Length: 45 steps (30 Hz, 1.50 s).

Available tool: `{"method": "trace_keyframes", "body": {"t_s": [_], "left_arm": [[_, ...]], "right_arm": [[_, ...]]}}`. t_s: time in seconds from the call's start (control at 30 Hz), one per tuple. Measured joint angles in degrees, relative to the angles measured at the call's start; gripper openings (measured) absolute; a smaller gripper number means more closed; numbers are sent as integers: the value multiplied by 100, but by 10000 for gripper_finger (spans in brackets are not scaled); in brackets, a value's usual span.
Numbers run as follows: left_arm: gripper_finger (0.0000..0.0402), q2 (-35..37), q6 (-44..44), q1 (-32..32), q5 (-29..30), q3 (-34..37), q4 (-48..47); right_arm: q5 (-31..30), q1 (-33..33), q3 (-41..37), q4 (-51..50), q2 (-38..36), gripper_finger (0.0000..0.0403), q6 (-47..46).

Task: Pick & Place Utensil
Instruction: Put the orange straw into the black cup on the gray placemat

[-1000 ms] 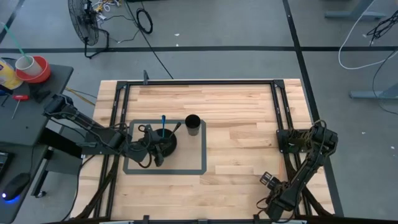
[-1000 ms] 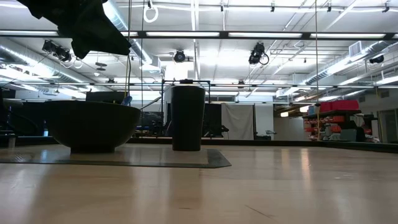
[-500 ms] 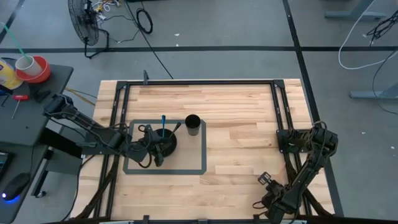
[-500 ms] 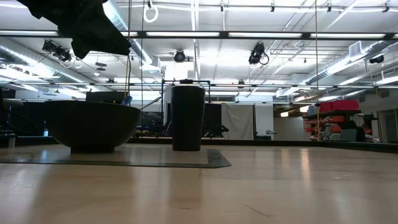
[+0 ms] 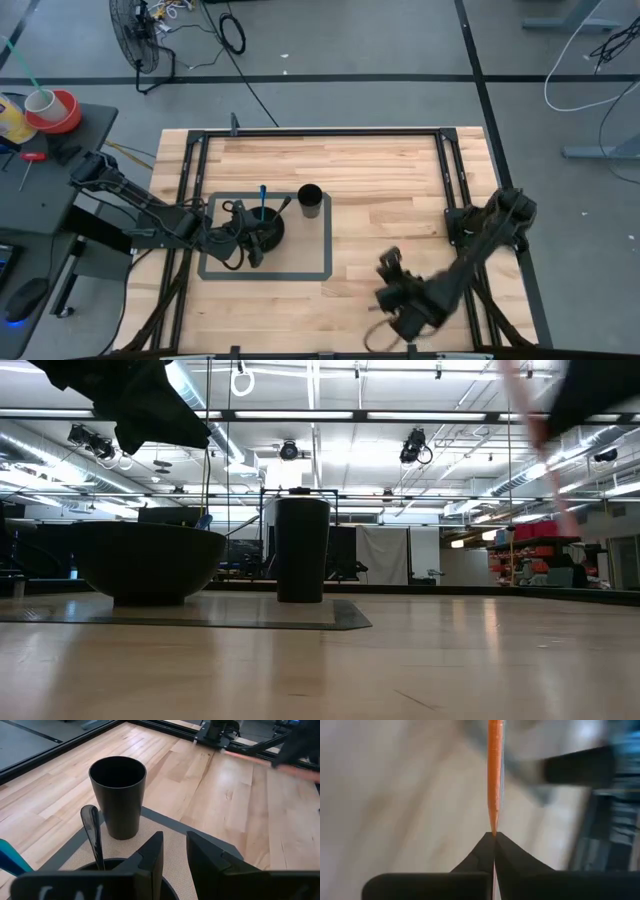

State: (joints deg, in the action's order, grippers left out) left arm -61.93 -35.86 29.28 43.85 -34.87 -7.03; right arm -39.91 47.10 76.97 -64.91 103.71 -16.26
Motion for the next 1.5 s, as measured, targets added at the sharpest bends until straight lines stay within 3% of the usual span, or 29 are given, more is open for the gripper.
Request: {"method": "trace_keyframes", "body": {"t_s": [0.13,0.27,0.43,0.53,0.6,0.83,1.3,1.5], "left_arm": [[89,0,0,0,-12,0,2],[89,0,1,-1,-15,0,1],[89,0,11,0,-17,0,0],[89,2,33,0,-16,0,-1],[89,2,42,-1,-15,0,-2],[89,2,51,-1,-17,0,-3],[89,4,51,0,-17,0,-7],[89,4,51,-1,-17,0,-7]], "right_arm": [[-1068,-750,-49,1156,-706,9,362],[-1251,-1464,-361,3373,-1447,8,1640],[-102,-2394,-1158,7082,-2113,8,3205],[695,-2968,-1732,9024,-2216,8,3366],[1020,-3324,-2048,9727,-2214,8,3222],[1645,-4190,-2780,10033,-2074,8,1998],[2307,-4470,-3117,10325,-1182,11,1436],[2439,-4563,-3117,10109,-978,67,616]]}}
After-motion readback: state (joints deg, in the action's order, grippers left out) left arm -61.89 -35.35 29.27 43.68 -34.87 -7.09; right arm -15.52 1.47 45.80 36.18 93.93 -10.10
